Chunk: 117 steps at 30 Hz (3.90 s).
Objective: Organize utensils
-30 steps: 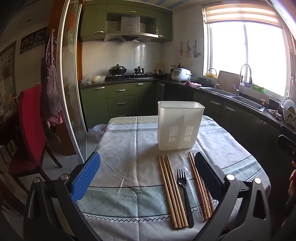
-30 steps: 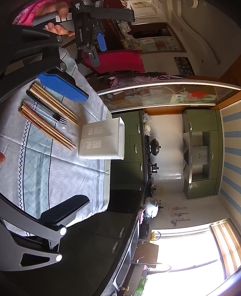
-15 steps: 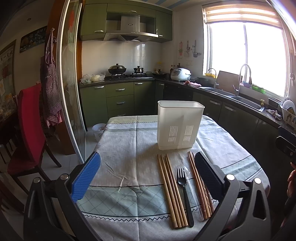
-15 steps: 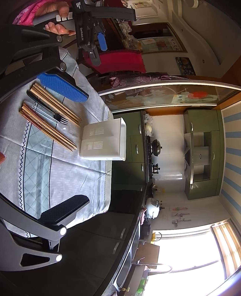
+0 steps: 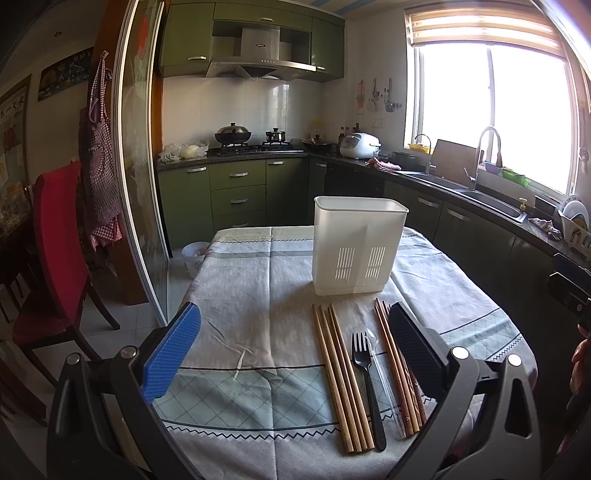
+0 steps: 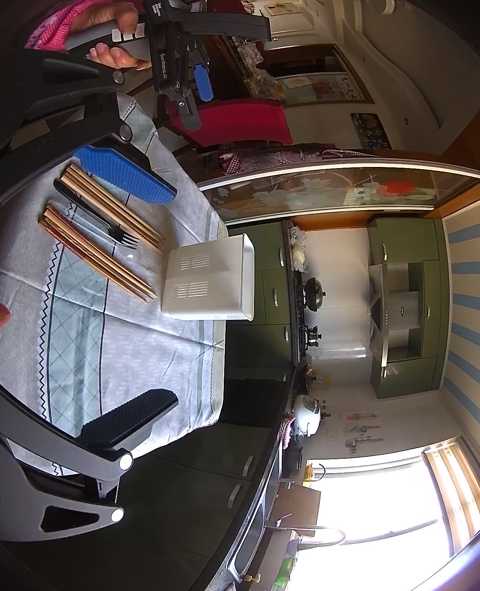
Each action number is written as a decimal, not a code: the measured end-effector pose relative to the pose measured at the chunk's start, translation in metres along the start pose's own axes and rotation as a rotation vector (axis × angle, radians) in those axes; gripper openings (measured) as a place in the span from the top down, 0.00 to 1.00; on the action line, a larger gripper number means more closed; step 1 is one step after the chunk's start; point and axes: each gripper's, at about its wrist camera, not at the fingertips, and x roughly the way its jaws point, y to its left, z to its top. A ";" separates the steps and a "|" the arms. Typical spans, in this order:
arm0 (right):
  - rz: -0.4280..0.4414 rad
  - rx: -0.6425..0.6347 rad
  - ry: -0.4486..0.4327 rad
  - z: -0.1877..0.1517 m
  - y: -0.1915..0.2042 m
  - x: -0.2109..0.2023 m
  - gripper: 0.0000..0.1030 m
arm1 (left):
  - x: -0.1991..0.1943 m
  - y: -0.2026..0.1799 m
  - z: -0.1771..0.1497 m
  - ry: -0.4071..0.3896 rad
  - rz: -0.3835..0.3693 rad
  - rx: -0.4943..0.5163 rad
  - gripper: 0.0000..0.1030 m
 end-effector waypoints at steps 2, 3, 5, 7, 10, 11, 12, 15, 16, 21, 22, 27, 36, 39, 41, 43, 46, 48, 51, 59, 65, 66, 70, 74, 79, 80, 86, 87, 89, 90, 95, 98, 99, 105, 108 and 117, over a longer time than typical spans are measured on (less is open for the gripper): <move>0.001 0.002 0.001 0.000 0.000 0.000 0.04 | 0.005 0.002 0.003 0.003 -0.001 -0.001 0.06; 0.001 0.001 0.001 0.000 0.000 0.000 0.04 | 0.005 0.001 0.003 0.004 -0.001 -0.001 0.06; -0.002 0.000 0.000 0.000 0.000 0.000 0.04 | 0.006 0.000 0.002 0.006 -0.001 0.000 0.06; -0.007 -0.002 -0.001 0.000 0.001 0.000 0.04 | 0.006 0.000 0.003 0.007 -0.002 -0.002 0.06; -0.005 0.005 0.003 0.001 -0.001 0.001 0.04 | 0.006 -0.002 0.001 0.009 -0.001 -0.002 0.06; -0.004 0.009 0.004 0.002 -0.001 0.001 0.04 | 0.007 -0.002 0.001 0.010 -0.001 -0.003 0.06; -0.003 0.010 0.006 0.002 -0.002 0.001 0.04 | 0.007 -0.002 0.001 0.011 -0.001 -0.004 0.06; -0.004 0.012 0.008 0.002 -0.003 0.002 0.04 | 0.008 0.000 0.002 0.012 0.000 -0.005 0.06; -0.002 0.013 0.009 0.002 -0.003 0.002 0.04 | 0.008 -0.001 0.002 0.012 0.000 -0.006 0.06; -0.001 0.013 0.013 0.002 -0.004 0.004 0.04 | 0.008 0.000 0.002 0.014 -0.001 -0.008 0.06; -0.001 0.014 0.013 0.003 -0.004 0.004 0.04 | 0.008 0.001 0.002 0.014 -0.002 -0.008 0.06; 0.000 0.013 0.014 0.002 -0.004 0.005 0.04 | 0.008 0.001 0.002 0.015 -0.001 -0.008 0.06; 0.001 0.013 0.015 0.002 -0.004 0.005 0.04 | 0.008 0.001 0.002 0.015 -0.001 -0.009 0.06; 0.000 0.013 0.015 0.002 -0.004 0.005 0.04 | 0.009 0.001 0.001 0.018 -0.001 -0.010 0.06; 0.000 0.014 0.014 0.002 -0.004 0.005 0.04 | 0.009 0.002 0.002 0.017 -0.002 -0.009 0.06; -0.001 0.013 0.015 0.002 -0.004 0.006 0.04 | 0.009 0.002 0.002 0.018 -0.001 -0.009 0.06; 0.000 0.012 0.017 0.001 -0.004 0.006 0.04 | 0.009 0.002 0.002 0.018 -0.003 -0.011 0.06; -0.001 0.012 0.021 0.000 -0.004 0.007 0.04 | 0.010 0.002 0.001 0.021 -0.006 -0.012 0.06; 0.001 0.015 0.030 0.000 -0.005 0.010 0.04 | 0.013 0.002 -0.001 0.030 -0.009 -0.013 0.06; 0.013 0.072 0.123 -0.005 -0.017 0.028 0.04 | 0.028 0.002 -0.002 0.091 -0.022 -0.032 0.06; 0.000 0.079 0.183 -0.009 -0.026 0.045 0.04 | 0.075 -0.006 0.002 0.295 -0.048 -0.066 0.06; -0.002 0.072 0.201 -0.008 -0.027 0.050 0.04 | 0.085 -0.010 0.002 0.342 -0.053 -0.064 0.06; 0.062 0.070 0.345 -0.001 -0.035 0.080 0.04 | 0.122 -0.023 0.003 0.512 -0.084 -0.048 0.06; 0.120 0.106 0.510 0.002 -0.049 0.112 0.04 | 0.145 -0.036 0.004 0.638 -0.129 -0.026 0.06; 0.119 0.143 0.580 0.005 -0.065 0.130 0.04 | 0.158 -0.051 -0.005 0.775 -0.191 -0.018 0.28; 0.122 0.145 0.584 0.004 -0.066 0.131 0.04 | 0.161 -0.054 -0.008 0.804 -0.203 -0.022 0.31; 0.157 0.157 0.612 -0.003 -0.065 0.133 0.04 | 0.173 -0.064 -0.017 0.868 -0.199 -0.014 0.40; 0.162 0.157 0.616 -0.004 -0.064 0.133 0.04 | 0.175 -0.065 -0.018 0.880 -0.209 -0.020 0.48; 0.169 0.159 0.620 -0.005 -0.063 0.132 0.04 | 0.175 -0.068 -0.020 0.897 -0.222 -0.026 0.52; 0.173 0.159 0.622 -0.005 -0.063 0.132 0.04 | 0.174 -0.070 -0.020 0.896 -0.221 -0.020 0.55; 0.182 0.150 0.610 -0.002 -0.060 0.128 0.04 | 0.180 -0.075 -0.022 0.917 -0.207 0.008 0.74; 0.184 0.143 0.602 0.000 -0.058 0.125 0.04 | 0.188 -0.076 -0.027 0.938 -0.183 0.015 0.76; 0.185 0.140 0.601 0.000 -0.058 0.125 0.04 | 0.191 -0.075 -0.028 0.942 -0.175 0.014 0.76; 0.182 0.135 0.608 -0.001 -0.058 0.125 0.04 | 0.205 -0.072 -0.034 0.968 -0.155 0.015 0.86; 0.182 0.133 0.613 -0.001 -0.057 0.126 0.04 | 0.209 -0.076 -0.036 0.967 -0.145 0.031 0.89; 0.165 0.072 0.634 -0.001 -0.046 0.132 0.04 | 0.216 -0.096 -0.036 0.928 -0.120 0.086 0.91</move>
